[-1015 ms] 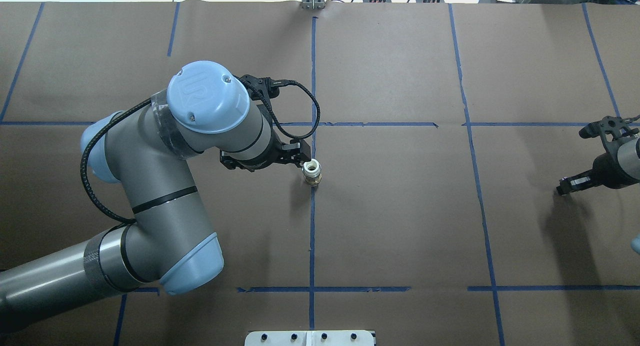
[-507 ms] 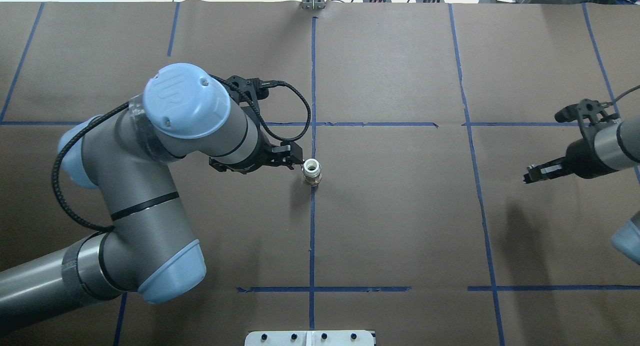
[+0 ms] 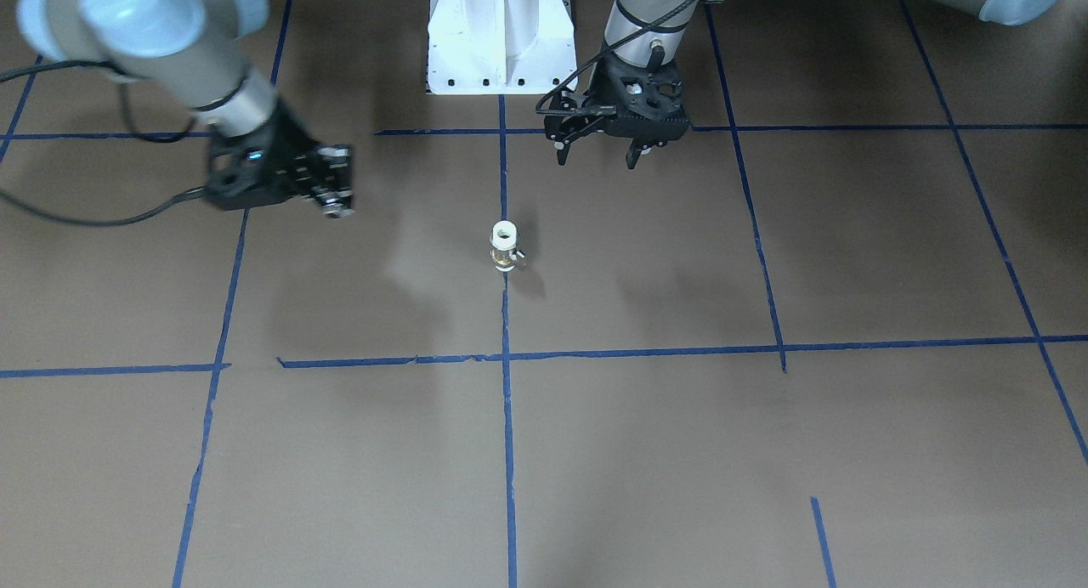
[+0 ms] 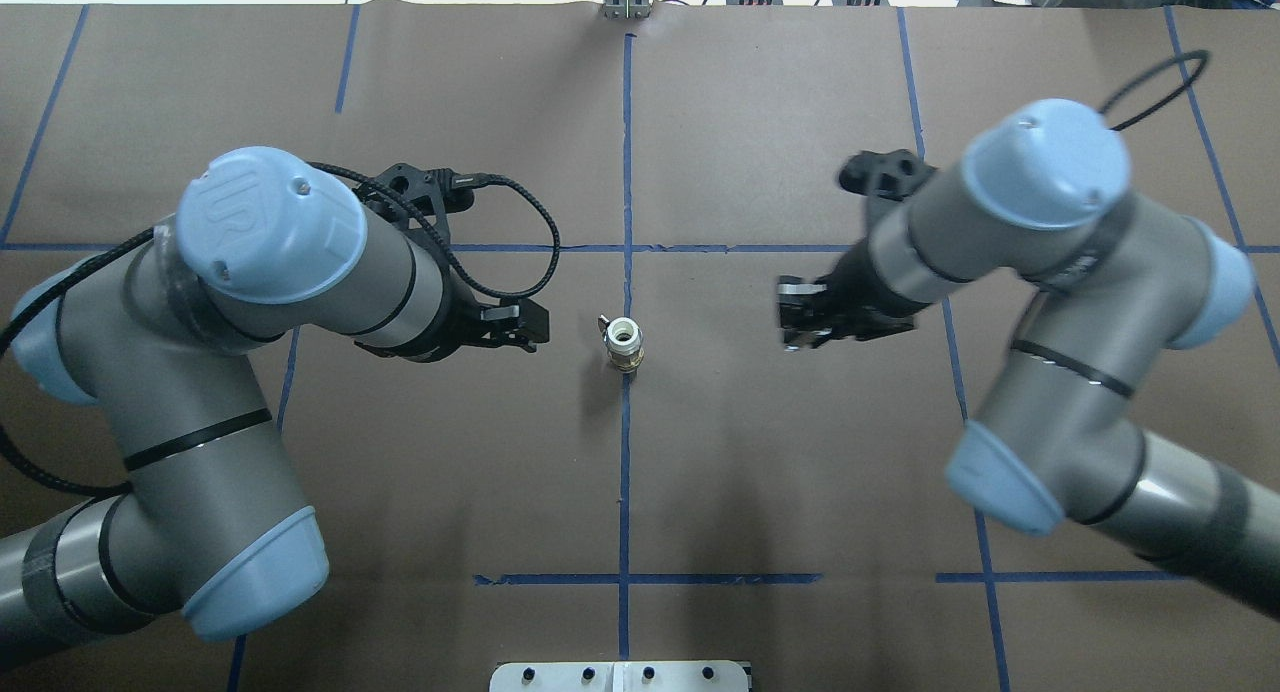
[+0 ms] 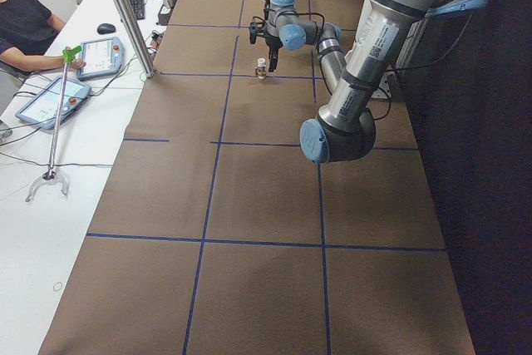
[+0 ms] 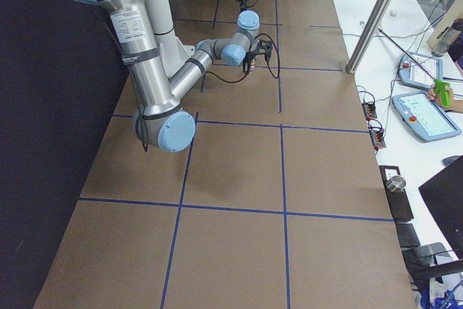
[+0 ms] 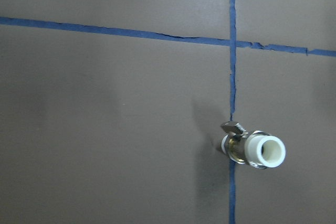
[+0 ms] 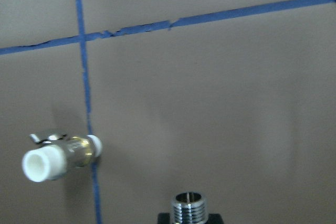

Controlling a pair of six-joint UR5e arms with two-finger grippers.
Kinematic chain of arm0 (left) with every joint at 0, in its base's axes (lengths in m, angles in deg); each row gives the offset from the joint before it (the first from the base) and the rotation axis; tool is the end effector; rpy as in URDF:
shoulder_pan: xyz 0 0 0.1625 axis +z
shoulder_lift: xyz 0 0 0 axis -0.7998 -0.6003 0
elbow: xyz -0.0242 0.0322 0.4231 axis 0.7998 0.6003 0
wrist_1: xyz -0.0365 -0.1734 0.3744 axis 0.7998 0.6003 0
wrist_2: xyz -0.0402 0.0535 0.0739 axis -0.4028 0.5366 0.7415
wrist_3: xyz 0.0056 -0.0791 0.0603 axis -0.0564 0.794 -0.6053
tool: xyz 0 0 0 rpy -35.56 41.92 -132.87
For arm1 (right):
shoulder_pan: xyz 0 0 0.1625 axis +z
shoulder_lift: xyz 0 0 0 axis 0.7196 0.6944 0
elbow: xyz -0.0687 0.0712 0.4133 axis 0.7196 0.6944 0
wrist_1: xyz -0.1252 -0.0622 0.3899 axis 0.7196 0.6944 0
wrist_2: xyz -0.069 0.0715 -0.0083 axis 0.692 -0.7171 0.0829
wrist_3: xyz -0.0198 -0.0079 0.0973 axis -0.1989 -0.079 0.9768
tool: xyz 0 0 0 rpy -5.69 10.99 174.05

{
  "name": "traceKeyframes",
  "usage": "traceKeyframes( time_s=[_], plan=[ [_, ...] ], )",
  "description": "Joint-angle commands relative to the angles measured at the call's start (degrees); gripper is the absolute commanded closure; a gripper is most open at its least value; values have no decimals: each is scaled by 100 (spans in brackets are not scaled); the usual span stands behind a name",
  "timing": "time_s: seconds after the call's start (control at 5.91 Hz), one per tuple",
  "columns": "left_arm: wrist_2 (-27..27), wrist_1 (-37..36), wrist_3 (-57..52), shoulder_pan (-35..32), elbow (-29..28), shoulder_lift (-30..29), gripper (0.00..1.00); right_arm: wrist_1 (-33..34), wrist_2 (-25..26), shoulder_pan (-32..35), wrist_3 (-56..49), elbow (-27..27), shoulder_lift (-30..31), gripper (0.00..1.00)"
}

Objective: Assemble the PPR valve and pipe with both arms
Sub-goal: 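Carry the chrome fitting above the white fitting while the left gripper withdraws, then lower the chrome fitting into the white fitting with the right gripper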

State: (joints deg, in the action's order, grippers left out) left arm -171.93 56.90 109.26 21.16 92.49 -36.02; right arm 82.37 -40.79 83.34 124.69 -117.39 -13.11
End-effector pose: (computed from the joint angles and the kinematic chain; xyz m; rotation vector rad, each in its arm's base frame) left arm 0.4309 -0.3906 0.1808 0.1201 0.9568 -0.1069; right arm -0.4169 -0.4240 0.2302 -0.0274 -1.0173 0.1163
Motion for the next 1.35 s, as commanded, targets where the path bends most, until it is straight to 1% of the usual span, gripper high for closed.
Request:
traceKeyframes(
  time_s=[0.0,0.17,0.51,0.68,1.01,1.18],
  plan=[
    [0,192,-31,-5,95,376,0,587,265,-400,1480,693,-1440,100],
    [0,385,-22,-5,112,604,0,569,396,-497,1690,1065,-1743,100],
    [0,405,-22,-5,130,754,0,587,511,-515,1981,1427,-2017,100],
    [0,405,13,4,130,747,0,587,685,-576,1991,1646,-2114,100],
    [9,405,48,13,121,747,0,587,853,-594,1991,1928,-2246,100],
    [26,396,48,13,121,747,0,596,880,-612,1991,1973,-2221,100]
  ],
)
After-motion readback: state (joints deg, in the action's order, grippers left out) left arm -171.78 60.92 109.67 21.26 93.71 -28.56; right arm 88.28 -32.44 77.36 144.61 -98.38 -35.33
